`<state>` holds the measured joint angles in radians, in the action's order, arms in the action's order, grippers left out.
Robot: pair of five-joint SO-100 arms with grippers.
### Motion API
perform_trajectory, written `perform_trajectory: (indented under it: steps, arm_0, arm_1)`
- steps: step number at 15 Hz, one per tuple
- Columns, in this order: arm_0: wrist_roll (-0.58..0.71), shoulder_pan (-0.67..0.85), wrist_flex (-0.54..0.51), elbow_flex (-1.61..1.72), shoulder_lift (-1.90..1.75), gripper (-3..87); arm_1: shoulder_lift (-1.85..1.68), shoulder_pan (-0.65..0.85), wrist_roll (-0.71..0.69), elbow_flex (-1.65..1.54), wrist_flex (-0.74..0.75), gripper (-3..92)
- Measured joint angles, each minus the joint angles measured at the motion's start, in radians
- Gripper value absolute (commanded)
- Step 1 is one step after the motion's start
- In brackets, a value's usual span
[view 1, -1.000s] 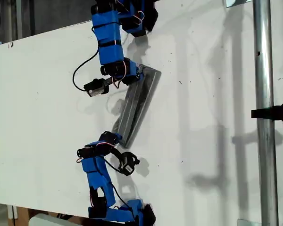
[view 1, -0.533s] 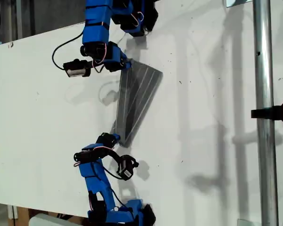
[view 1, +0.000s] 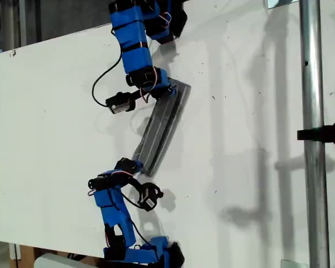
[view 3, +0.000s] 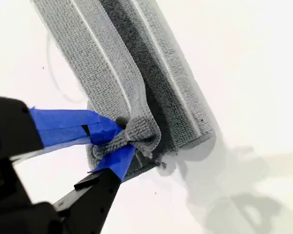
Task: Grasp corners of a towel and fold twice.
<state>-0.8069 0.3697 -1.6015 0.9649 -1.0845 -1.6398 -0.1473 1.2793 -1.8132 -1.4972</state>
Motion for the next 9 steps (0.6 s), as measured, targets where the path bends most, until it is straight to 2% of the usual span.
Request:
perform_trajectory:
  steps: [4,5,6,7,8,9]
  arm_0:
    - [-0.023,-0.002,0.028,0.002,0.098,-1.1]
    - [-0.029,-0.002,0.035,0.002,0.121,5.0]
    - [-0.044,-0.002,0.037,0.002,0.150,13.0]
    - [-0.061,-0.002,0.037,0.002,0.183,19.2]
    - [-0.069,0.002,0.028,0.002,0.192,20.3]
    - [-0.077,0.002,0.003,-0.006,0.190,20.5]
  arm_1:
    - [0.222,-0.055,0.041,0.026,0.087,-0.3]
    - [0.262,-0.055,0.049,0.028,0.101,-0.3]
    - [0.282,-0.054,0.063,0.029,0.101,2.7]
    - [0.284,-0.052,0.069,0.029,0.098,12.6]
    - [0.284,-0.048,0.069,0.029,0.083,21.5]
    - [0.278,-0.043,0.069,0.029,0.052,25.2]
